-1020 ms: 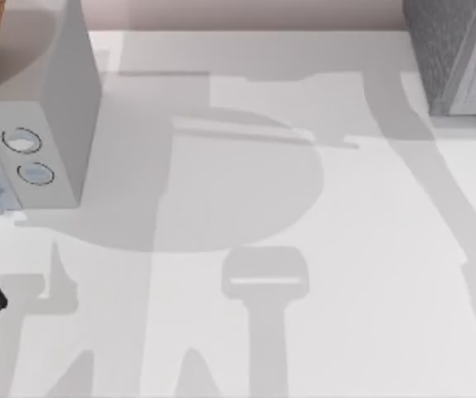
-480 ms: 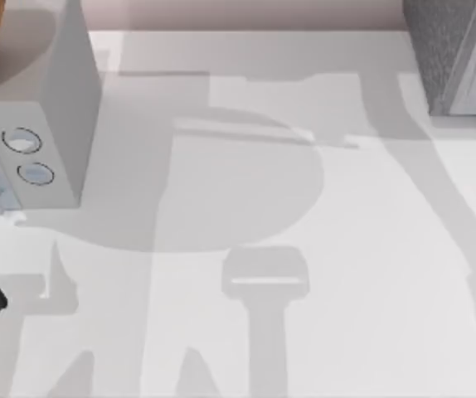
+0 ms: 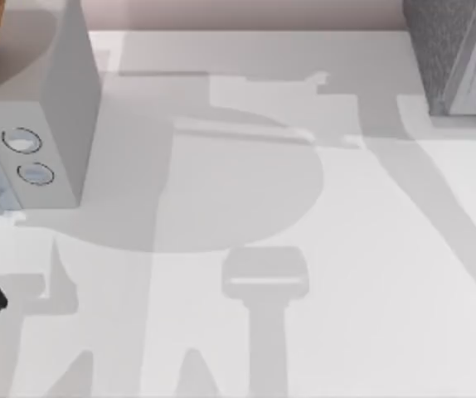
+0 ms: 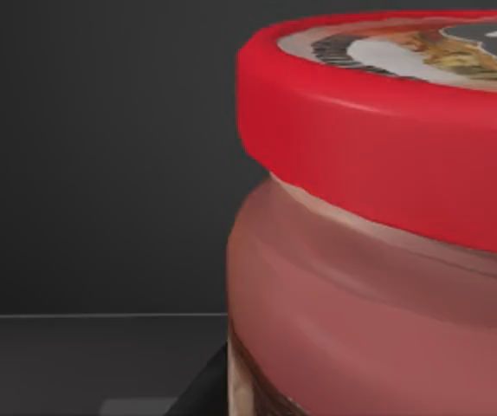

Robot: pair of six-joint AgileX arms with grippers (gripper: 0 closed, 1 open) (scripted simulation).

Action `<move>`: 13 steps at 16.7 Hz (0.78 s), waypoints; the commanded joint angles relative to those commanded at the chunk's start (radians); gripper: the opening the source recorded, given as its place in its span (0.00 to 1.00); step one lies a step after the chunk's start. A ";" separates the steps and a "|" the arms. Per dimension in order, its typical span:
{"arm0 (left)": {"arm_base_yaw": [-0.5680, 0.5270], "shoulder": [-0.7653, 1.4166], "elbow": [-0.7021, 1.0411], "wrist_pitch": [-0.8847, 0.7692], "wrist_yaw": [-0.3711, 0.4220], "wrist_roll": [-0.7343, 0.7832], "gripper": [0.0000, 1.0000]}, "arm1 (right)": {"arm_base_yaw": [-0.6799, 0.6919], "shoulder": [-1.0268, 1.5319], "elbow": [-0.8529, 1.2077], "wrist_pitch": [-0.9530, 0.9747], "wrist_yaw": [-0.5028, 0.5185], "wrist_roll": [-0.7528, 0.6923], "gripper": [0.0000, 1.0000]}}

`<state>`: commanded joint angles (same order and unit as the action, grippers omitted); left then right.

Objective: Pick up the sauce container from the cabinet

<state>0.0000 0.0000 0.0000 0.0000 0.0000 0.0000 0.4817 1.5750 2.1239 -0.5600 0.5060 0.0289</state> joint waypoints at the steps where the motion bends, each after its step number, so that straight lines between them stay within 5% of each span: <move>1: 0.000 0.000 0.000 0.000 0.000 0.000 1.00 | 0.014 -0.014 0.000 -0.015 0.013 0.000 0.00; 13: 0.000 0.000 0.000 0.000 0.000 0.000 1.00 | 0.181 -0.189 0.000 -0.194 0.177 0.000 0.00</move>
<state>0.0000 0.0000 0.0000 0.0000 0.0000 0.0000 0.6632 1.3858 2.1234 -0.7541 0.6826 0.0288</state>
